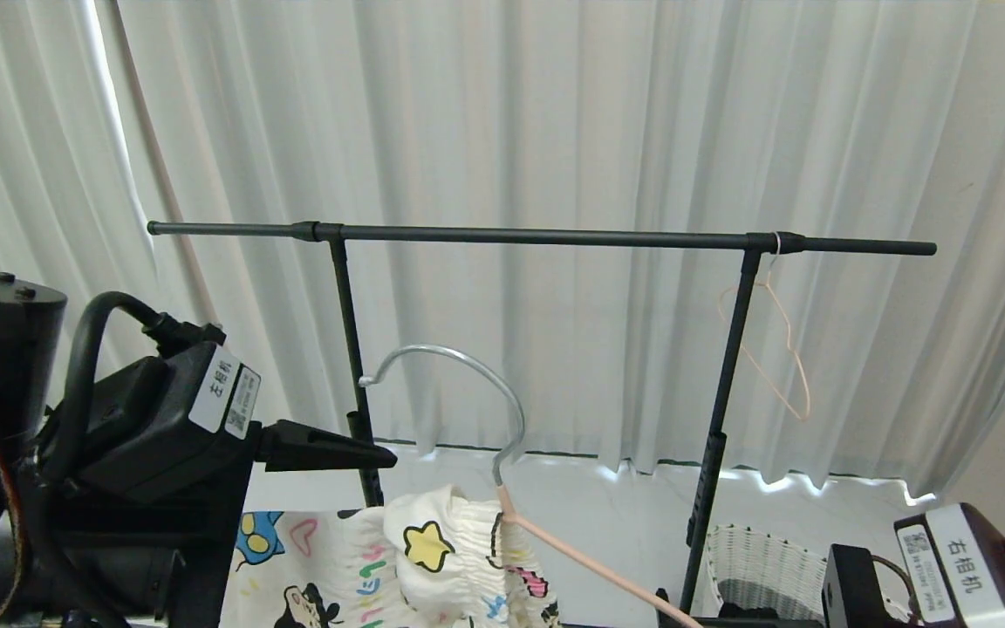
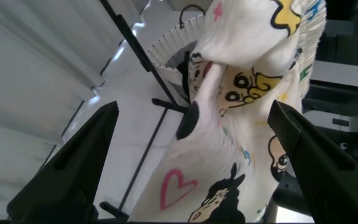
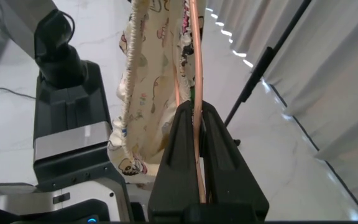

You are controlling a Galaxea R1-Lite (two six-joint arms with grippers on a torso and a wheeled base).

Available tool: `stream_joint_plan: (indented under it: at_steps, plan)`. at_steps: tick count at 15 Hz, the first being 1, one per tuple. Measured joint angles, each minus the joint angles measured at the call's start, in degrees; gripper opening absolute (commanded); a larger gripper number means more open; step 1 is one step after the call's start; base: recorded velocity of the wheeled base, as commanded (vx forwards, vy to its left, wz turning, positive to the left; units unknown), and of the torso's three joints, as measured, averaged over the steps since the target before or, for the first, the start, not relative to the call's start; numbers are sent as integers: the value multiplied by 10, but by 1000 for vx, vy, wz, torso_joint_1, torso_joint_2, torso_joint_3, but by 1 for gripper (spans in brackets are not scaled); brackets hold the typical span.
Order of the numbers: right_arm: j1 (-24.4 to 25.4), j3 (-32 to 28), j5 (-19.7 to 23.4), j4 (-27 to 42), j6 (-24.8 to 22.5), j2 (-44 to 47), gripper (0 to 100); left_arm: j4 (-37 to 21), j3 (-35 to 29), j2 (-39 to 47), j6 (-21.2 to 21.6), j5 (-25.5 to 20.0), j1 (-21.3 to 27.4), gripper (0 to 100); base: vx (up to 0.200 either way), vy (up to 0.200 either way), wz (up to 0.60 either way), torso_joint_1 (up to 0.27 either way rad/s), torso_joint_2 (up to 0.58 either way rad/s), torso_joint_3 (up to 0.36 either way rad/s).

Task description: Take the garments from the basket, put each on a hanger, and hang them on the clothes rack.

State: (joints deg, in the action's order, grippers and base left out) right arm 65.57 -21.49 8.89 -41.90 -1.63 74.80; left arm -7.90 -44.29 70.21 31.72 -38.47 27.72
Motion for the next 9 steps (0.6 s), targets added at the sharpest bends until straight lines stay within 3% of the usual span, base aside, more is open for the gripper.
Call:
stream_joint_plan:
  at_steps: [3, 4, 9]
  plan:
    - [6, -1, 0, 0, 0, -5, 0, 8, -4, 19, 1, 0, 5, 100, 0, 0, 0, 0, 0, 0]
    - [7, -1, 0, 0, 0, -7, 0, 8, -4, 24, 1, 0, 5, 0, 0, 0, 0, 0, 0, 0]
    - [18, -3, -2, 1, 0, -9, 0, 9, -4, 36, 2, -1, 14, 0, 0, 0, 0, 0, 0, 0]
